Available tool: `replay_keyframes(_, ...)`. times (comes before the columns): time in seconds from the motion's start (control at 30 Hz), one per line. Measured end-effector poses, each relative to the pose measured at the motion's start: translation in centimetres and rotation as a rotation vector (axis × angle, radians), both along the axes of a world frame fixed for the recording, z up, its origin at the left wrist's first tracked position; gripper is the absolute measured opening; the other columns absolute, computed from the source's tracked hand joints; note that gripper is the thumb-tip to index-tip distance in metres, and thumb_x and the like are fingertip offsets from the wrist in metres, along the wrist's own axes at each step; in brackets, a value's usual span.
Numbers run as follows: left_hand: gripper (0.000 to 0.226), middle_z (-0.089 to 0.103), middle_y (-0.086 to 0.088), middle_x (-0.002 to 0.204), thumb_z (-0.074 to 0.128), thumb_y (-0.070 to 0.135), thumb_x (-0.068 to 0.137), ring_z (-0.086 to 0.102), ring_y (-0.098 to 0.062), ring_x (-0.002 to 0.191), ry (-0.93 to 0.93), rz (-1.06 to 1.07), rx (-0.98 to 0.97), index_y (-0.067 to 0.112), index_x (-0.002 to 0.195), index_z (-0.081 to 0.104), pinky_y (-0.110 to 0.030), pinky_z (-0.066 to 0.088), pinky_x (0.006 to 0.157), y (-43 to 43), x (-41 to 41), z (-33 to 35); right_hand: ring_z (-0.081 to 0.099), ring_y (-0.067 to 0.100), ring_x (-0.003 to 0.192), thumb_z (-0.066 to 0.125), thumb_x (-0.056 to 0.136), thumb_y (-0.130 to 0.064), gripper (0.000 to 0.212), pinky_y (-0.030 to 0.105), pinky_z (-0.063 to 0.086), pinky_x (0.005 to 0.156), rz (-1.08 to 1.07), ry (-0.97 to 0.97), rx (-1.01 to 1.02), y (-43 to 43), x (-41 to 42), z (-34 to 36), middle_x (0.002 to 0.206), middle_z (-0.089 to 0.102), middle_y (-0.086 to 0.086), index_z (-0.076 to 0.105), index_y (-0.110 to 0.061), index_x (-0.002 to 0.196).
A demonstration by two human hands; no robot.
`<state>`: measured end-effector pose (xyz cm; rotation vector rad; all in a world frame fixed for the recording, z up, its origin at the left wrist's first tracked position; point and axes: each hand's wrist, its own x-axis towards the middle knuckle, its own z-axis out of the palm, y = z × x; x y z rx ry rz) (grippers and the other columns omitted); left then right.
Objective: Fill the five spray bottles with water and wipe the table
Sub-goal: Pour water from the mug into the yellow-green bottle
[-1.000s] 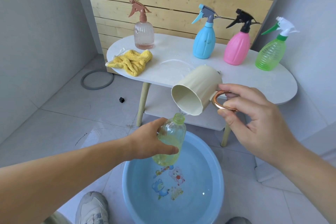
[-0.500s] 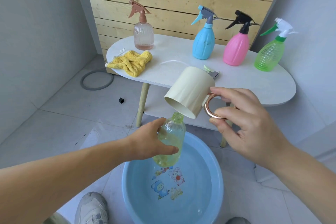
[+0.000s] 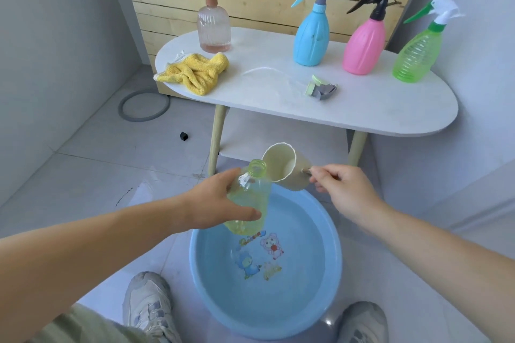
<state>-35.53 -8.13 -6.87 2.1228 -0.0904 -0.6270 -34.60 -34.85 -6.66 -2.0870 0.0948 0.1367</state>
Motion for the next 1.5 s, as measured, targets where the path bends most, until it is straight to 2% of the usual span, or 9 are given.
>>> replay_keyframes(0.1,0.066,0.072,0.013,0.114,0.086,0.044,0.063,0.069,-0.008,0.109,0.085,0.008,-0.149,0.047,0.123,0.059,-0.04,0.055,0.101,0.2,-0.3,-0.2,0.059,0.033,0.068,0.06,0.095,-0.039,0.033,0.045,0.055,0.077,0.048,0.174,-0.102,-0.2,1.6,-4.3,0.071,0.066,0.013,0.072,-0.02,0.071)
replay_keyframes(0.2,0.059,0.069,0.012,0.119,0.084,0.038,0.072,0.069,-0.014,0.112,0.163,0.016,-0.237,0.053,0.122,0.057,-0.046,0.058,0.096,0.3,-0.5,-0.4,0.049,0.016,0.06,0.061,0.095,-0.036,0.032,0.027,0.041,0.06,0.057,0.291,-0.144,-0.2,2.8,-8.1,0.047,0.055,-0.015,0.07,-0.022,0.068)
replay_keyframes(0.3,0.059,0.07,0.005,0.122,0.083,0.035,0.076,0.07,-0.019,0.113,0.208,0.049,-0.312,0.045,0.128,0.056,-0.053,0.06,0.091,0.2,-0.5,-1.0,0.043,0.012,0.06,0.06,0.096,-0.033,0.03,0.017,0.032,0.047,0.043,0.332,-0.146,0.2,3.1,-11.5,0.058,0.054,-0.012,0.073,-0.013,0.079)
replay_keyframes(0.43,0.063,0.073,0.0,0.119,0.083,0.029,0.075,0.072,-0.021,0.11,0.218,0.117,-0.354,0.037,0.131,0.054,-0.053,0.061,0.089,0.0,0.3,-2.7,0.031,0.016,0.056,0.058,0.096,-0.037,0.045,0.029,0.027,0.055,0.056,0.339,-0.188,0.2,3.0,-16.2,0.06,0.036,-0.002,0.065,0.003,0.076)
replay_keyframes(0.63,0.063,0.073,0.006,0.107,0.082,0.02,0.07,0.072,-0.011,0.101,0.171,0.158,-0.294,0.034,0.125,0.055,-0.033,0.062,0.079,0.1,1.1,-4.8,0.023,0.016,0.052,0.056,0.097,-0.037,0.054,0.029,0.021,0.051,0.14,0.317,-0.251,-0.2,2.8,-18.3,0.05,0.022,-0.009,0.028,-0.021,0.054)
replay_keyframes(0.77,0.064,0.07,0.013,0.104,0.087,0.012,0.075,0.067,0.004,0.092,0.141,0.11,-0.18,0.038,0.122,0.054,-0.01,0.053,0.075,0.0,1.2,-5.4,0.028,0.017,0.051,0.057,0.097,-0.033,0.056,0.03,0.023,0.051,0.188,0.293,-0.293,-0.2,3.2,-19.6,0.055,0.04,0.006,0.029,-0.017,0.05)
replay_keyframes(1.03,0.073,0.066,0.01,0.117,0.088,0.015,0.075,0.065,0.006,0.098,0.187,0.11,-0.185,0.041,0.13,0.048,-0.008,0.052,0.073,0.3,1.3,-5.7,0.052,0.021,0.067,0.059,0.095,-0.034,0.048,0.03,0.035,0.055,0.294,0.21,-0.437,-0.2,3.1,-20.5,0.072,0.05,-0.003,0.053,-0.016,0.051)
replay_keyframes(1.3,0.069,0.072,0.008,0.115,0.084,0.025,0.064,0.07,-0.011,0.107,0.23,0.124,-0.223,0.04,0.125,0.056,-0.034,0.061,0.089,0.2,1.5,-5.7,0.058,0.026,0.1,0.056,0.097,-0.035,0.043,0.033,0.047,0.084,0.357,0.247,-0.485,-0.3,3.1,-20.5,0.11,0.061,0.009,0.066,-0.006,0.067)
replay_keyframes(1.5,0.065,0.072,0.005,0.112,0.084,0.025,0.065,0.071,-0.013,0.103,0.249,0.112,-0.223,0.039,0.123,0.058,-0.034,0.062,0.083,0.3,1.4,-5.9,0.056,0.027,0.079,0.059,0.095,-0.033,0.052,0.033,0.043,0.068,0.334,0.281,-0.482,-0.4,2.7,-20.9,0.084,0.056,0.005,0.043,-0.014,0.05)
